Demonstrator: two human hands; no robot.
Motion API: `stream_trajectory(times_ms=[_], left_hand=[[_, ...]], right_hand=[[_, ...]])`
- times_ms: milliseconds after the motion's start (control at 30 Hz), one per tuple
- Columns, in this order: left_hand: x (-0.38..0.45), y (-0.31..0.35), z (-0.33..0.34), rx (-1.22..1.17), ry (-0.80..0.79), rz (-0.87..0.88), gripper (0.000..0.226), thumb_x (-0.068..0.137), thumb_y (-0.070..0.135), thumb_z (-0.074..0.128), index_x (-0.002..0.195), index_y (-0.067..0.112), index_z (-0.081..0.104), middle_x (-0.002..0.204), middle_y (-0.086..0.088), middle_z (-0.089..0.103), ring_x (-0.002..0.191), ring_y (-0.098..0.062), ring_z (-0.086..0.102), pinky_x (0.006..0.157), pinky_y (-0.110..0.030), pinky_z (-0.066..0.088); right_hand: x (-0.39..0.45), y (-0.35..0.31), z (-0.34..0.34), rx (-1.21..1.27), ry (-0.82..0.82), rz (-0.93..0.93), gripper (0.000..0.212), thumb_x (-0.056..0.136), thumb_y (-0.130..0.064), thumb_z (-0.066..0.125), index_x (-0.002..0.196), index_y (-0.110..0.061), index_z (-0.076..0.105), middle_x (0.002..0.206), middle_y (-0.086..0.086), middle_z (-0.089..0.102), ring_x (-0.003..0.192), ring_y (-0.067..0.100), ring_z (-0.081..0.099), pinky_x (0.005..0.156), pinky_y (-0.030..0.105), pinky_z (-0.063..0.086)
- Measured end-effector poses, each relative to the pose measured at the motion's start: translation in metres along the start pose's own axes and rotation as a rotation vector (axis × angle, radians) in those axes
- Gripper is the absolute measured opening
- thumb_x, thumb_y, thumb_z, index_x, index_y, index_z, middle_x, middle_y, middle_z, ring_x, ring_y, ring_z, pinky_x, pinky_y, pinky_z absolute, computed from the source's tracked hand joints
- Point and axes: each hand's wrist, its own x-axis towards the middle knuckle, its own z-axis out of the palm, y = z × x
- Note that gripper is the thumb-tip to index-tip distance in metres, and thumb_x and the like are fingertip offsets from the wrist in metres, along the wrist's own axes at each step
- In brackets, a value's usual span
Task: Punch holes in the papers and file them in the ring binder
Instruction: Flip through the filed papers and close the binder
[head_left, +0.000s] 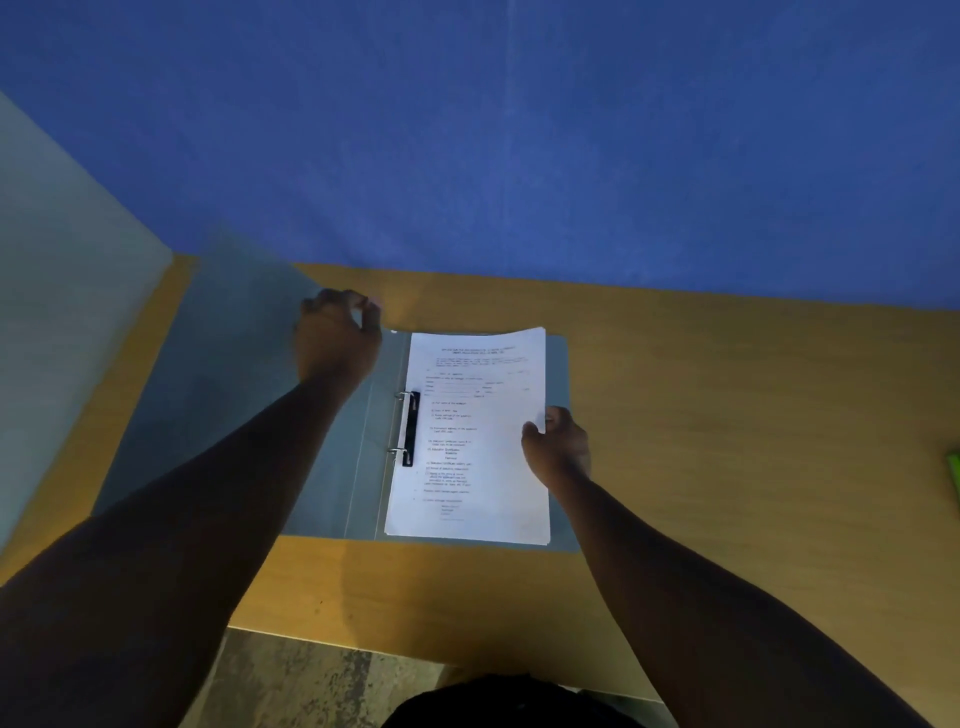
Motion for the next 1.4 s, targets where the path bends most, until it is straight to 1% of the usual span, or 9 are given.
stream_trajectory(times_ms=[100,333,500,733,1000,1067,1133,1200,1400], left_hand=[[0.017,-0.007,-0.02,0.127,0.115,0.041,0.021,0.086,0.033,0.058,0.097,0.017,0.068,0.116,-0.011,0.063,0.113,-0.036,0.052,0.091,-0.043,0.041],[0.045,-0.031,-0.057,0.331,0.194,-0.087,0.049,0.079,0.038,0.06,0.121,0.014,0.053,0.144,-0.012,0.045,0.14,-0.034,0.032,0.109,-0.055,0.024],[0.051,-0.034,-0.072,0.278,0.162,-0.244,0.062,0.085,0.039,0.058,0.134,0.006,0.042,0.135,-0.019,0.05,0.128,-0.039,0.043,0.1,-0.054,0.038],[0.064,-0.014,-0.088,0.104,0.135,-0.297,0.062,0.089,0.041,0.058,0.138,0.008,0.038,0.136,-0.017,0.051,0.127,-0.039,0.048,0.101,-0.047,0.04],[0.098,0.024,-0.112,0.12,-0.128,-0.417,0.085,0.088,0.068,0.042,0.139,0.001,0.05,0.142,-0.02,0.053,0.13,-0.038,0.051,0.105,-0.044,0.041],[0.103,0.033,-0.112,0.082,-0.178,-0.445,0.087,0.085,0.074,0.043,0.129,0.001,0.058,0.13,-0.021,0.062,0.121,-0.037,0.058,0.104,-0.043,0.045],[0.107,0.04,-0.11,-0.034,-0.249,-0.466,0.078,0.08,0.078,0.044,0.092,0.005,0.067,0.088,-0.017,0.071,0.095,-0.037,0.068,0.093,-0.042,0.053],[0.11,0.047,-0.106,-0.202,-0.307,-0.49,0.069,0.077,0.079,0.048,0.069,0.012,0.057,0.057,-0.008,0.059,0.063,-0.032,0.062,0.073,-0.036,0.052],[0.103,0.076,-0.094,-0.371,-0.475,-0.515,0.056,0.097,0.058,0.045,0.107,0.007,0.063,0.085,-0.003,0.067,0.069,-0.014,0.063,0.058,-0.025,0.049]], right_hand=[[0.002,0.005,0.001,-0.074,0.028,0.033,0.037,0.089,-0.027,0.053,0.124,-0.016,0.055,0.123,0.004,0.062,0.109,0.025,0.06,0.085,0.03,0.048],[0.006,0.006,0.003,-0.166,0.049,0.043,0.037,0.086,-0.026,0.049,0.12,-0.012,0.056,0.118,0.008,0.056,0.108,0.026,0.056,0.089,0.036,0.05],[0.007,0.002,0.006,-0.175,0.036,0.057,0.039,0.083,-0.027,0.05,0.119,-0.012,0.057,0.118,0.008,0.056,0.106,0.026,0.058,0.089,0.04,0.053],[0.007,-0.004,0.005,-0.193,0.018,0.063,0.046,0.083,-0.028,0.051,0.127,-0.014,0.053,0.124,0.006,0.056,0.111,0.025,0.057,0.091,0.042,0.054],[0.006,-0.008,0.002,-0.16,0.006,0.08,0.041,0.082,-0.025,0.054,0.122,-0.015,0.054,0.12,0.005,0.057,0.106,0.024,0.058,0.086,0.036,0.054],[0.007,-0.008,0.0,-0.142,-0.003,0.084,0.039,0.081,-0.025,0.053,0.12,-0.016,0.055,0.118,0.004,0.058,0.103,0.023,0.059,0.086,0.035,0.055],[0.008,-0.006,-0.002,-0.129,-0.015,0.084,0.038,0.082,-0.025,0.051,0.118,-0.015,0.056,0.117,0.005,0.059,0.102,0.023,0.059,0.083,0.032,0.052],[0.01,-0.004,-0.004,-0.121,-0.025,0.083,0.036,0.082,-0.024,0.05,0.117,-0.014,0.057,0.116,0.006,0.06,0.098,0.023,0.058,0.079,0.03,0.048],[0.017,-0.001,-0.01,-0.139,-0.053,0.067,0.033,0.087,-0.024,0.048,0.116,-0.013,0.058,0.115,0.006,0.061,0.091,0.022,0.054,0.075,0.026,0.042]])
